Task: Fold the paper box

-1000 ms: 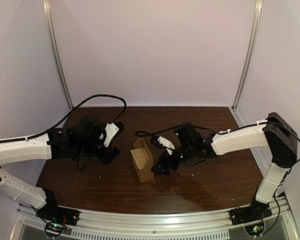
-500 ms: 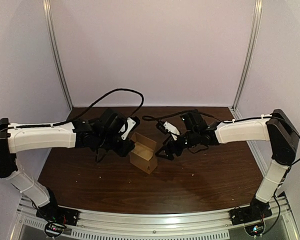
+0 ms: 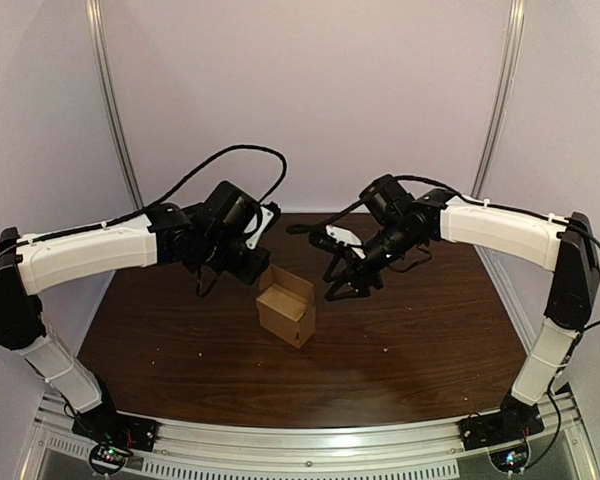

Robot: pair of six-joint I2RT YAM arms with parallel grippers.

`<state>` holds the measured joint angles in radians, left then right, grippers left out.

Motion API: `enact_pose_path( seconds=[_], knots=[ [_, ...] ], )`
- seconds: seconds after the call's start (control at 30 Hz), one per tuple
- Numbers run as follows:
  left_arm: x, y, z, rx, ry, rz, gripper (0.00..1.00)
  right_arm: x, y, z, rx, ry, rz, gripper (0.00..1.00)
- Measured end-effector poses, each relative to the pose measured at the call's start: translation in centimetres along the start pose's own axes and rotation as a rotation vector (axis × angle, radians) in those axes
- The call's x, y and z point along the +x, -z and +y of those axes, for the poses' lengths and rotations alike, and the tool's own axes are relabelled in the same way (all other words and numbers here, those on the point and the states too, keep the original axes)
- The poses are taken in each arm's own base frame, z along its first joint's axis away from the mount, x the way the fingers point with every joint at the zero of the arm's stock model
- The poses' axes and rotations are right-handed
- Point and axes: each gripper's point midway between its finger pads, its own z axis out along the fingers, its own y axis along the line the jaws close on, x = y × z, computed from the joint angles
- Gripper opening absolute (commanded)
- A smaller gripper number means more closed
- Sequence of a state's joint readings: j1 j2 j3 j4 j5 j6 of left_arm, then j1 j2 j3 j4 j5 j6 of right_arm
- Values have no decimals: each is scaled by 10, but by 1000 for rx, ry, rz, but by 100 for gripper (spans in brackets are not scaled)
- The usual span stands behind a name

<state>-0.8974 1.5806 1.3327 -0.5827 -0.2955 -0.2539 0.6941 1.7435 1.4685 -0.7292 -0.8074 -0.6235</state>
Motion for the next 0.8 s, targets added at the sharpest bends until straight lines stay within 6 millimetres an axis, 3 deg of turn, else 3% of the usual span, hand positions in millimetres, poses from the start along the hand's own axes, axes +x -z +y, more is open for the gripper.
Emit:
enact_pose_path(
  seconds=[0.23,0.47,0.63,0.8],
  knots=[
    [12,-4,2,4,-12,73,31,7,-6,-3,-19,-12,24,56],
    [21,-27,1,22,-10,135,27,18,-19,-10,-29,-60,45,50],
    [21,-39,-3,29,-24,155,20,19,-23,-11,-21,-74,54,50],
    [15,-39,-5,37,-27,146,12,15,-24,-12,-11,-77,54,46]
  ],
)
